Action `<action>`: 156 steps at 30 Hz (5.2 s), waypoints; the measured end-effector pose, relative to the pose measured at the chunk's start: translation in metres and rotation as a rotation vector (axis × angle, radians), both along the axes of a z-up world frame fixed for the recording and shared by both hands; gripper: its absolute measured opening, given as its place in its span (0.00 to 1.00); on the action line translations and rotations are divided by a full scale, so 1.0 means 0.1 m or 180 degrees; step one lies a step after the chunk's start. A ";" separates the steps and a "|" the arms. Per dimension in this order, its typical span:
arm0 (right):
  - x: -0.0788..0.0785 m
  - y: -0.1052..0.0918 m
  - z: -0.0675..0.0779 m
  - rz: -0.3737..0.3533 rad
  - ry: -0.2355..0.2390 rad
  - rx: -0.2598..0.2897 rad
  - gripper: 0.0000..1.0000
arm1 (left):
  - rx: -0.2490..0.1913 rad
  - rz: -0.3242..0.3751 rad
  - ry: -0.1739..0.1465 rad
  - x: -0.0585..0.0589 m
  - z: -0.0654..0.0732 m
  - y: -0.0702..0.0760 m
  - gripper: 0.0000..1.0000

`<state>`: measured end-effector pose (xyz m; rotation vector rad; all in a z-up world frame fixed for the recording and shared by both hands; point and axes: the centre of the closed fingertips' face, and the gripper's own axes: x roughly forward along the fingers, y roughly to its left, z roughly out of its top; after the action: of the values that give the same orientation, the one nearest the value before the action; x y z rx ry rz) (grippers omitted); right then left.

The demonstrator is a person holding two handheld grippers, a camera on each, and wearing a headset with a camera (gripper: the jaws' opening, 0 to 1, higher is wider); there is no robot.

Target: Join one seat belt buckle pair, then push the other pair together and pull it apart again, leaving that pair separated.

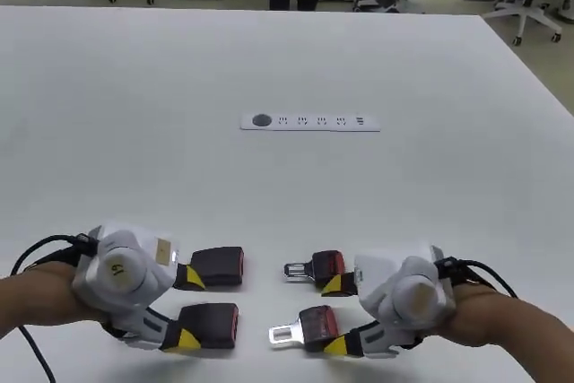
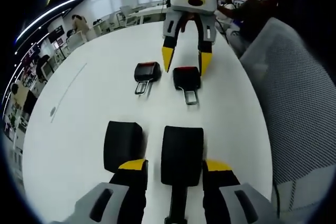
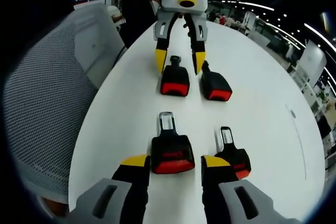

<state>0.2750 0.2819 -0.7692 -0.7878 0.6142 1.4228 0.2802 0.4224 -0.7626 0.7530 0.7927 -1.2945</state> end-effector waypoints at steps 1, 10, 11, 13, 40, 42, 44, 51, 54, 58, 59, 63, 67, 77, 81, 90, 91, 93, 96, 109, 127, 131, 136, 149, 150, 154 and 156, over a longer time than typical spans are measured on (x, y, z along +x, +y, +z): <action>-0.01 0.00 -0.01 0.0014 0.0012 -0.0017 0.35 | 0.0009 -0.0010 0.0002 0.00 0.00 0.00 0.42; -0.02 0.00 -0.11 0.0124 0.0016 -0.0111 0.32 | 0.0086 -0.0117 0.0067 -0.05 -0.06 0.00 0.35; -0.02 0.01 -0.10 0.0115 0.0015 -0.0111 0.32 | 0.0088 -0.0133 0.0086 -0.06 -0.07 0.00 0.34; -0.02 0.01 -0.10 0.0102 0.0021 -0.0112 0.32 | 0.0104 -0.0146 0.0083 -0.07 -0.09 0.00 0.34; -0.01 0.15 -0.07 -0.0131 0.0121 -0.0010 0.31 | 0.0162 -0.0213 0.0051 -0.08 -0.14 0.00 0.33; 0.00 0.16 -0.07 -0.0140 0.0116 -0.0008 0.31 | 0.0165 -0.0210 0.0062 -0.08 -0.15 0.00 0.33; 0.00 0.18 -0.07 -0.0141 0.0110 -0.0002 0.31 | 0.0166 -0.0210 0.0069 -0.08 -0.16 0.02 0.33; -0.01 0.26 -0.04 -0.0123 0.0111 0.0013 0.31 | 0.0184 -0.0202 0.0099 -0.08 -0.17 0.01 0.33; -0.01 0.29 -0.03 -0.0130 0.0116 0.0023 0.31 | 0.0187 -0.0198 0.0103 -0.08 -0.16 0.00 0.33; 0.00 0.34 -0.03 -0.0124 0.0127 0.0028 0.31 | 0.0191 -0.0192 0.0117 -0.08 -0.17 0.01 0.33; 0.01 0.34 -0.03 -0.0125 0.0127 0.0030 0.31 | 0.0192 -0.0188 0.0121 -0.07 -0.17 0.02 0.33; 0.02 0.37 -0.05 -0.0148 0.0144 0.0048 0.31 | 0.0192 -0.0176 0.0132 -0.07 -0.18 0.02 0.33; 0.00 0.38 -0.05 -0.0146 0.0141 0.0044 0.31 | 0.0186 -0.0170 0.0140 -0.07 -0.18 0.01 0.34; 0.00 0.49 -0.04 -0.0124 0.0139 0.0060 0.31 | 0.0187 -0.0171 0.0158 -0.07 -0.18 0.02 0.34; -0.01 0.52 -0.04 -0.0115 0.0134 0.0065 0.31 | 0.0178 -0.0165 0.0164 -0.08 -0.18 0.01 0.33; 0.00 0.55 -0.04 -0.0149 0.0134 0.0092 0.31 | 0.0135 -0.0134 0.0189 -0.09 -0.18 0.01 0.33; 0.00 0.56 -0.04 -0.0151 0.0131 0.0097 0.31 | 0.0136 -0.0133 0.0190 -0.09 -0.18 0.01 0.33; 0.00 0.57 -0.04 -0.0155 0.0129 0.0103 0.31 | 0.0138 -0.0134 0.0191 -0.09 -0.18 0.01 0.33; 0.00 0.60 -0.04 -0.0156 0.0128 0.0119 0.31 | 0.0144 -0.0121 0.0194 -0.09 -0.17 0.00 0.33; 0.00 0.59 -0.04 -0.0128 0.0129 0.0123 0.30 | 0.0130 -0.0131 0.0193 -0.08 -0.18 0.01 0.33; 0.00 0.60 -0.03 -0.0153 0.0116 0.0122 0.29 | 0.0128 -0.0127 0.0202 -0.07 -0.19 0.01 0.33; 0.00 0.61 -0.03 -0.0162 0.0120 0.0115 0.29 | 0.0127 -0.0119 0.0207 -0.07 -0.19 0.00 0.33; 0.00 0.62 -0.04 -0.0155 0.0136 0.0100 0.28 | 0.0132 -0.0126 0.0208 -0.07 -0.20 0.01 0.33; 0.01 0.63 -0.03 -0.0166 0.0168 0.0066 0.28 | 0.0146 -0.0135 0.0210 -0.08 -0.18 0.00 0.32; 0.01 0.64 -0.04 -0.0175 0.0175 0.0064 0.28 | 0.0148 -0.0135 0.0211 -0.09 -0.18 0.00 0.32; 0.01 0.65 -0.04 -0.0184 0.0175 0.0057 0.28 | 0.0147 -0.0135 0.0210 -0.09 -0.17 -0.01 0.32; 0.01 0.66 -0.04 -0.0183 0.0175 0.0059 0.28 | 0.0149 -0.0135 0.0210 -0.09 -0.17 -0.01 0.32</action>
<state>0.2755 0.3477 -0.7735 -0.7131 0.6601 1.3995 0.2711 0.4216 -0.7794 0.7713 0.8666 -1.3484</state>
